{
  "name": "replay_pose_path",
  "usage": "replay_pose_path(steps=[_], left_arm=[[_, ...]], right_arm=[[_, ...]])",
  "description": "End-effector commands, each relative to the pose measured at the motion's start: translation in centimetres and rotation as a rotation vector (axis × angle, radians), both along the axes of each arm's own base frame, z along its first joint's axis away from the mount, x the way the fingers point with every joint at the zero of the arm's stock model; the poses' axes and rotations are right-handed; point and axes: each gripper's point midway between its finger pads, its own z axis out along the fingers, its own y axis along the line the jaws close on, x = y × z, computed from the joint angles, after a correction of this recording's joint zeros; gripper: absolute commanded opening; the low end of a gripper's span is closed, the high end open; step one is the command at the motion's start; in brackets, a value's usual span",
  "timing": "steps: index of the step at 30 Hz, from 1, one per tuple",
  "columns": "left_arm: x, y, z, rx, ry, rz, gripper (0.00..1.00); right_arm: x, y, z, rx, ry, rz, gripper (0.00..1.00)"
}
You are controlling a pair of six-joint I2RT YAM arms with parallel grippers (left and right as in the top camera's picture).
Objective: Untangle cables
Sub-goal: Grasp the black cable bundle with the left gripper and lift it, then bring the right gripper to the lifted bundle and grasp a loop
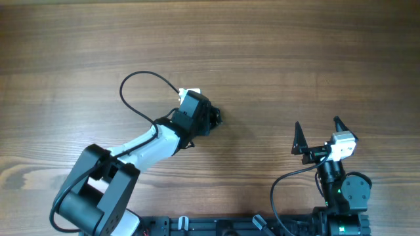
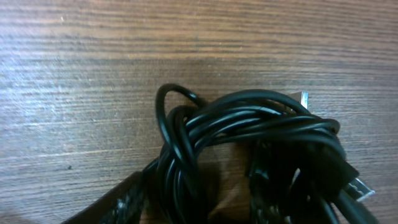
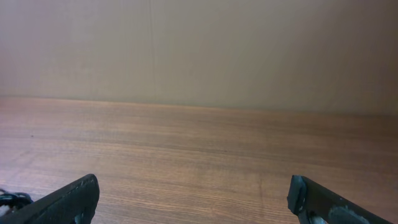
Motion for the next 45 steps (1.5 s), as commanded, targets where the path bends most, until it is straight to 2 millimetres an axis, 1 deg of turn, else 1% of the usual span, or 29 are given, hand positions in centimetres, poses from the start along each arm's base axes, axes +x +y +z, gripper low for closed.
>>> replay_pose_path(steps=[1, 2, 5, 8, 9, 10, 12, 14, 15, 16, 17, 18, 19, 20, 21, 22, 23, 24, 27, 30, 32, 34, 35, 38, 39, 40, 42, 43, 45], left_arm=[[0.3, -0.4, -0.5, -0.010, -0.001, -0.020, 0.19], [0.9, -0.7, -0.1, -0.018, -0.029, -0.030, 0.04], [2.5, -0.2, 2.6, 0.006, -0.116, -0.037, 0.04], [4.1, 0.7, 8.9, -0.019, -0.234, -0.037, 0.04], [4.5, 1.3, 11.8, -0.031, -0.301, -0.037, 0.04], [4.5, 2.2, 14.2, -0.057, -0.352, -0.010, 0.04], [3.9, 3.6, 17.3, -0.089, -0.406, 0.026, 0.04], [2.9, 4.7, 19.3, -0.101, -0.439, 0.043, 0.04], [2.3, 5.1, 20.0, -0.103, -0.446, 0.047, 0.04], [1.7, 5.4, 20.4, -0.115, -0.443, 0.061, 0.04], [1.5, 5.5, 20.5, -0.135, -0.435, 0.084, 0.04], [1.4, 5.6, 20.5, -0.176, -0.417, 0.131, 0.04], [1.4, 5.6, 20.3, -0.203, -0.402, 0.164, 0.04], [1.4, 5.5, 20.1, -0.241, -0.379, 0.213, 0.04], [1.4, 5.5, 19.9, -0.267, -0.362, 0.240, 0.04], [1.4, 5.4, 19.7, -0.286, -0.349, 0.261, 0.04], [1.5, 5.4, 19.5, -0.305, -0.336, 0.286, 0.04], [1.4, 5.2, 19.3, -0.337, -0.313, 0.313, 0.04], [0.9, 3.5, 18.7, -0.410, -0.243, 0.275, 0.04], [0.8, 2.7, 17.6, -0.419, -0.195, 0.249, 0.04], [0.7, 2.1, 17.0, -0.418, -0.171, 0.208, 0.04], [0.4, 0.2, 17.0, -0.401, -0.190, 0.013, 0.04], [0.3, -0.1, 17.0, -0.396, -0.195, -0.026, 0.04], [0.9, -0.4, 17.8, -0.411, -0.232, -0.030, 0.04], [0.9, -0.5, 17.9, -0.415, -0.239, -0.034, 0.04], [0.9, -0.8, 18.1, -0.423, -0.240, -0.037, 0.04], [0.3, -1.8, 18.1, -0.428, -0.233, -0.065, 0.04], [-0.2, -2.5, 18.1, -0.430, -0.228, -0.087, 0.04], [-0.9, -3.6, 18.0, -0.431, -0.223, -0.124, 0.04]], right_arm=[[0.0, -0.1, 0.1, 0.005, -0.006, -0.008, 1.00], [0.0, -0.1, 0.1, 0.005, -0.005, -0.008, 1.00], [0.0, -0.1, 0.1, 0.005, -0.006, -0.008, 1.00], [0.0, -0.1, 0.1, 0.005, -0.006, -0.008, 1.00], [0.0, -0.1, 0.1, 0.005, -0.006, -0.008, 1.00], [0.0, -0.1, 0.1, 0.005, -0.006, -0.008, 1.00], [0.0, -0.1, 0.1, 0.004, -0.006, -0.008, 1.00], [0.0, -0.7, 1.6, -0.055, -0.073, -0.043, 1.00], [-0.1, -0.3, 2.1, -0.035, -0.090, -0.023, 1.00], [-0.2, 0.8, 2.3, 0.068, -0.087, 0.048, 1.00], [-0.5, 2.0, 2.2, 0.241, -0.048, 0.124, 1.00], [-1.2, 4.3, 1.6, 0.668, 0.107, 0.268, 1.00], [-1.9, 6.0, 0.6, 0.984, 0.286, 0.341, 1.00], [-2.5, 7.1, 0.6, 1.232, 0.417, 0.384, 1.00], [-2.4, 7.0, 0.5, 1.356, 0.464, 0.367, 1.00], [-2.0, 6.3, 0.6, 1.463, 0.462, 0.320, 1.00], [-1.3, 4.9, 0.7, 1.444, 0.377, 0.254, 0.99], [-1.2, 4.6, 1.5, 1.283, 0.291, 0.271, 0.83], [-1.6, 5.4, 2.3, 1.172, 0.309, 0.309, 0.81], [-1.3, 6.6, 5.1, 1.126, 0.372, 0.356, 0.81], [-0.7, 8.6, 6.6, 1.118, 0.510, 0.446, 0.80], [-0.5, 11.4, 7.4, 1.105, 0.692, 0.609, 0.77], [-0.7, 13.0, 7.8, 1.085, 0.768, 0.714, 0.77], [-1.0, 18.2, 7.2, 1.107, 0.942, 0.894, 0.78], [-0.9, 19.1, 6.9, 1.119, 0.964, 0.899, 0.78], [-0.6, 21.3, 6.5, 1.144, 0.984, 0.906, 0.78], [0.2, 23.4, 6.1, 1.208, 0.982, 0.880, 0.79], [0.7, 24.2, 5.8, 1.235, 0.972, 0.865, 0.79], [1.9, 24.3, 4.9, 1.267, 0.958, 0.816, 0.76]])
